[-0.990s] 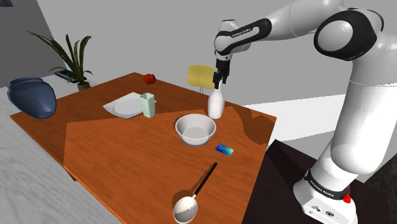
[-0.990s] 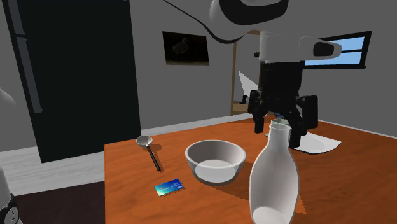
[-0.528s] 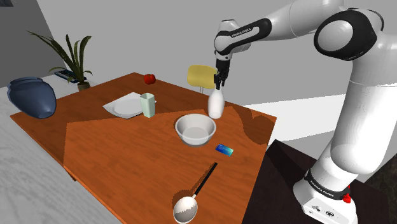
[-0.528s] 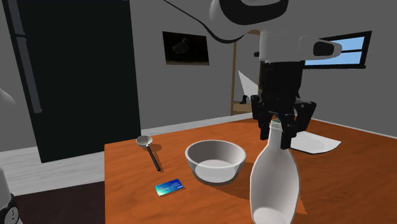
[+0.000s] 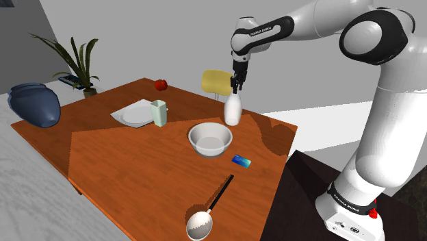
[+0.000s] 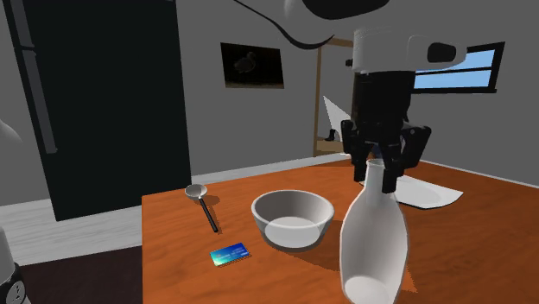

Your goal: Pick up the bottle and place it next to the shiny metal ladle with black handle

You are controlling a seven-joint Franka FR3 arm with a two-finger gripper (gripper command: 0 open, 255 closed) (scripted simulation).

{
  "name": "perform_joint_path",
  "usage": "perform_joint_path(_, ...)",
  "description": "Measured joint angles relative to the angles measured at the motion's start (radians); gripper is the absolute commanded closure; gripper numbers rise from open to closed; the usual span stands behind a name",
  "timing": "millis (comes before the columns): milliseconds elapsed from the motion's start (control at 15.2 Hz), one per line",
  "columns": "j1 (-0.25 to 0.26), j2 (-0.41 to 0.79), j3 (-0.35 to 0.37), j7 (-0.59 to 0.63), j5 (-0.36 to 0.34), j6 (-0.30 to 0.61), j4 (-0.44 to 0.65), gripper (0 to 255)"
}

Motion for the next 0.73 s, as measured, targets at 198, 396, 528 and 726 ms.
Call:
perform_joint_path(198, -0.001, -0.004, -0.001, -0.001, -0.001, -0.035, 0.031, 255)
perform_joint_path(396, -0.001, -0.011, -0.001, -0.001, -0.002, -0.073, 0.062, 255)
perform_joint_path(528, 0.0, -0.014, -0.001, 0.001, -0.002, -0.1, 0.086, 255)
perform_joint_path(726, 0.0, -0.021, -0.001, 0.001, -0.003, -0.137, 0.116, 255)
